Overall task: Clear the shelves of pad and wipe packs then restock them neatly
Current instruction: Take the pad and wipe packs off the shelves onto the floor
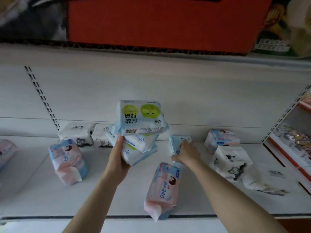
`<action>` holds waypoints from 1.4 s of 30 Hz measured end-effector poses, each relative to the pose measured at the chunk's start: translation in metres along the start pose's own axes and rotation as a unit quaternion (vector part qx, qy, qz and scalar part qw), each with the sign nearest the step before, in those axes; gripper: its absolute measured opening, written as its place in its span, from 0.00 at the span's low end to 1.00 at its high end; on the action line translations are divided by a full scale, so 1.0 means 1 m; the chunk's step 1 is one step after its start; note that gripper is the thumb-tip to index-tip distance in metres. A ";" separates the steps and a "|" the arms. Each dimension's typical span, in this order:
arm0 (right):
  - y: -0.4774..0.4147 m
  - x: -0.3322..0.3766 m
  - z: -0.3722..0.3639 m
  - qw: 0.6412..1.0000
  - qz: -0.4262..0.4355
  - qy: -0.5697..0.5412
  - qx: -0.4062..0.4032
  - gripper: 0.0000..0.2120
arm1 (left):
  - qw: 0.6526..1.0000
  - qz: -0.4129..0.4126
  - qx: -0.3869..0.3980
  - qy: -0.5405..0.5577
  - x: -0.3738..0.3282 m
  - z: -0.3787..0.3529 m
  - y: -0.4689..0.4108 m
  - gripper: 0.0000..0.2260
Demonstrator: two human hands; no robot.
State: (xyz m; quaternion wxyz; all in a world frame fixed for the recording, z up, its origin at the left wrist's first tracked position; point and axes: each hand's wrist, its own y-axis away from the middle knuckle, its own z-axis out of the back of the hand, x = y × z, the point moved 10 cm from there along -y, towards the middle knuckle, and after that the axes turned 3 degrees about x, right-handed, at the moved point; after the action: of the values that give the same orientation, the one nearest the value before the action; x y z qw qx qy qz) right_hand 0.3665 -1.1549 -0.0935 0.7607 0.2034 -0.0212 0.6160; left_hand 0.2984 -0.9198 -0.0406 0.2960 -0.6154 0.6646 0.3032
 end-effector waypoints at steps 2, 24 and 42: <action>0.003 -0.002 0.008 0.999 0.009 -0.043 -0.031 0.32 | 1.000 0.002 0.000 0.002 0.001 0.003 0.001 0.18; 0.157 0.186 0.088 0.802 0.404 -0.415 0.146 0.20 | 0.968 -0.136 -0.182 -0.106 -0.063 0.052 0.093 0.11; 0.475 0.417 -0.156 0.630 0.532 -0.305 0.477 0.20 | 0.790 -0.237 -0.565 -0.032 -0.147 0.263 0.512 0.33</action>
State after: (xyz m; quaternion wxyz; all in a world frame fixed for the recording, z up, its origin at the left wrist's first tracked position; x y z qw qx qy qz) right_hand -0.0167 -0.6401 0.0155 0.0483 0.6676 -0.0593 0.7406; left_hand -0.1969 -0.5944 -0.0765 -0.0210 -0.8007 0.1983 0.5649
